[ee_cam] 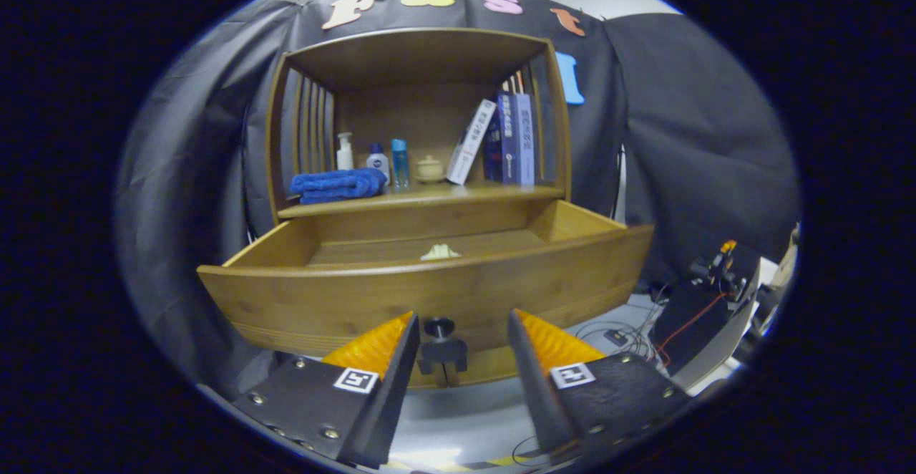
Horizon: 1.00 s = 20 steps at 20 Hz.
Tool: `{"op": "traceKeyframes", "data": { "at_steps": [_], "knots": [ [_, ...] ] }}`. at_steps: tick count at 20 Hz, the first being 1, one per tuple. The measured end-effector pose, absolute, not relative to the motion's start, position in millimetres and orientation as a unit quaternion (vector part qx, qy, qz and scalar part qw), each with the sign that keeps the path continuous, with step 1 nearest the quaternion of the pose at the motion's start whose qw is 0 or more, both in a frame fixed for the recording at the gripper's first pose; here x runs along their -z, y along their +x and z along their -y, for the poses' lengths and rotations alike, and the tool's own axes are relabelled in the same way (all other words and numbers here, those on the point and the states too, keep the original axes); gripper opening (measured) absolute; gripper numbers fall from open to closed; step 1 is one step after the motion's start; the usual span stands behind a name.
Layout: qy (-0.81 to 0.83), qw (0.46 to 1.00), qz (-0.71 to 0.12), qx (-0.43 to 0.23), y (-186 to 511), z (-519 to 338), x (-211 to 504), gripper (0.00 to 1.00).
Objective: Pull open the drawer, take out the items inside it, and place them on the countertop above the cabinet.
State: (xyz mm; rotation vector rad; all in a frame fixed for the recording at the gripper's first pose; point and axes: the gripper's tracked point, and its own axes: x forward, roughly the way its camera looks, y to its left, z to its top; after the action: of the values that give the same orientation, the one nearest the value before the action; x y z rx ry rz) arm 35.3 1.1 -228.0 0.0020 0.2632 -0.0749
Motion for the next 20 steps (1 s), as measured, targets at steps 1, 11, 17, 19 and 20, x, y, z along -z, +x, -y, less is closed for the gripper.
{"op": "traceKeyframes", "data": {
  "at_steps": [1,11,17,19,20],
  "knots": [
    [-0.005,0.993,-0.116,0.023,36.2,-7.8,217.1,0.75],
    [-0.078,0.993,-0.083,0.008,88.2,-39.7,187.3,0.98],
    [-0.091,0.986,-0.142,-0.017,143.2,-50.0,208.2,0.98],
    [-0.073,0.980,-0.178,-0.055,161.7,-64.6,219.4,0.97],
    [-0.068,0.977,-0.194,-0.054,170.2,-65.1,225.4,0.96]
  ]
}}
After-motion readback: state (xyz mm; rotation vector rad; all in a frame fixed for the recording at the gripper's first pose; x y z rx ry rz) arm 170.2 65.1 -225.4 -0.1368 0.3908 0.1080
